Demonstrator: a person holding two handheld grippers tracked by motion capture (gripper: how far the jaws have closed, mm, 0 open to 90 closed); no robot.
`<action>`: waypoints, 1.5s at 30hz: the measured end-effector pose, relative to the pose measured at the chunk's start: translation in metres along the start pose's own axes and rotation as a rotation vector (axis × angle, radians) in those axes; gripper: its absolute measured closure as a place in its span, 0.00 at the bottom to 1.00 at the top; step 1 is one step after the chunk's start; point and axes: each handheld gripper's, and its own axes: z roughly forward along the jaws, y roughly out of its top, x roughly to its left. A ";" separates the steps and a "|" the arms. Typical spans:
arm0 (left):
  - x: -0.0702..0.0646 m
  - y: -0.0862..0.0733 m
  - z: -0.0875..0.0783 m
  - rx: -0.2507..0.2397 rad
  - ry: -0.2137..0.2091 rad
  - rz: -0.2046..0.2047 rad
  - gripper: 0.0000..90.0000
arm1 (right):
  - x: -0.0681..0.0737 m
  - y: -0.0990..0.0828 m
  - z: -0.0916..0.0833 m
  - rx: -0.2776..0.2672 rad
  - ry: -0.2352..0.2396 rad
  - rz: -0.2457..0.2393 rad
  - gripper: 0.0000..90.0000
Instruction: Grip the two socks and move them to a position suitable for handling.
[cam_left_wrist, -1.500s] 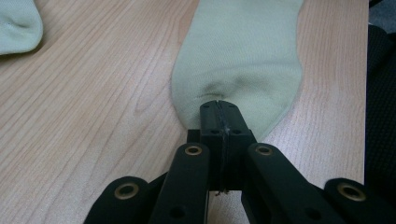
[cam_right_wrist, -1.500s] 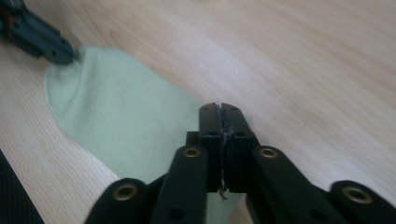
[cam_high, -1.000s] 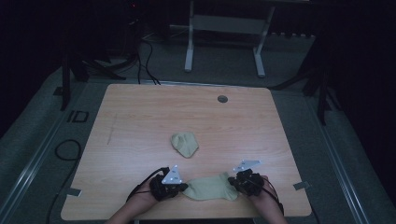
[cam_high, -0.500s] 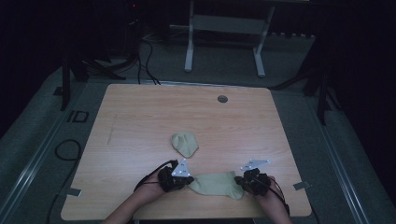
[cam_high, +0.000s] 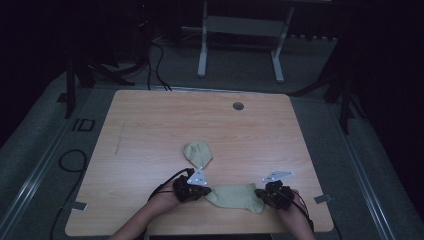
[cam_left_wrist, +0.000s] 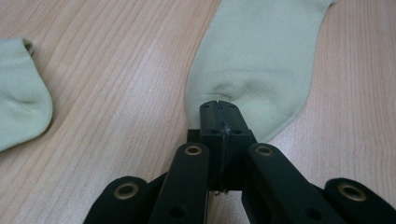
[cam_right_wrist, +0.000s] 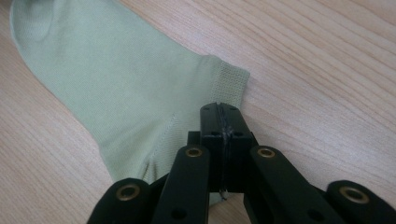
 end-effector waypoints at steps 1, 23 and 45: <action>0.000 0.000 0.000 0.000 0.000 0.000 0.99 | 0.000 0.000 0.000 -0.003 0.001 0.002 0.98; -0.003 -0.036 -0.062 -0.075 0.084 -0.149 0.61 | 0.000 0.065 -0.008 -0.066 0.005 -0.063 0.66; -0.007 -0.072 -0.074 -0.072 0.069 -0.235 0.62 | 0.021 0.171 0.049 0.007 0.039 -0.140 0.64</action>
